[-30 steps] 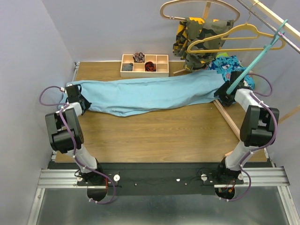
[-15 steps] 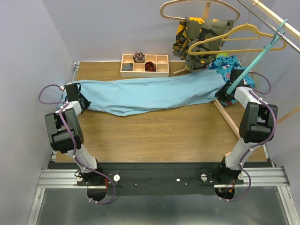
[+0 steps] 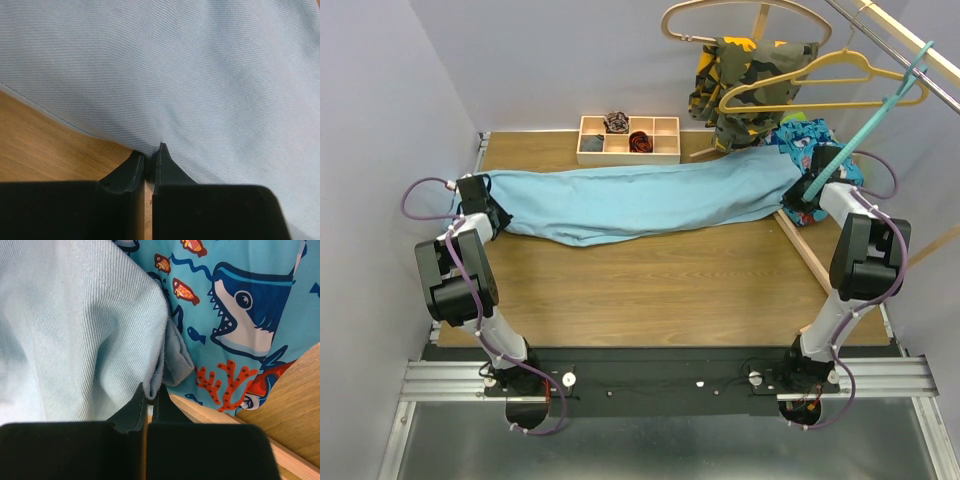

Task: Place the trousers on the hanger
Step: Fold the trousers at the center of the board.

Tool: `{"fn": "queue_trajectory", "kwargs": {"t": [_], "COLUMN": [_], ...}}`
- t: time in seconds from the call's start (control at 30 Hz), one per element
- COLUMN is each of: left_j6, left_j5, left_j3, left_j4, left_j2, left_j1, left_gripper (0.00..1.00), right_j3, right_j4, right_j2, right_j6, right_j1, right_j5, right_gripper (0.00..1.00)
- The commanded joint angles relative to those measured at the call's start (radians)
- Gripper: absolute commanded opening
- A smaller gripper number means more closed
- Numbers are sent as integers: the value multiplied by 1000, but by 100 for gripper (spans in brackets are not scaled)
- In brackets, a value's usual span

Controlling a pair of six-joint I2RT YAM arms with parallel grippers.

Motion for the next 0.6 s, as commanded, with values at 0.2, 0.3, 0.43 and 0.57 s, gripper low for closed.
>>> {"fn": "queue_trajectory", "kwargs": {"t": [0.2,0.3,0.43,0.57], "left_j6": [65,78,78,79], "left_j5": [-106,-140,-154,-165], "left_j3": [70,67,43,-17], "left_j4": [-35,-48,-60,-68], "left_j2": [-55,-83,-132,-170], "left_j1": [27,40,64,76], "left_gripper": [0,0,0,0], "right_j3": [-48,-75,-99,-162], "right_j4": [8,-6,-85,-125], "right_j2": [-155,-240,-295,-356], "right_j6": [13,6,7,39], "right_j1": [-26,-27,-29,-29], "right_j5": [175,211,271,328], "right_gripper": [1,1,1,1]}}
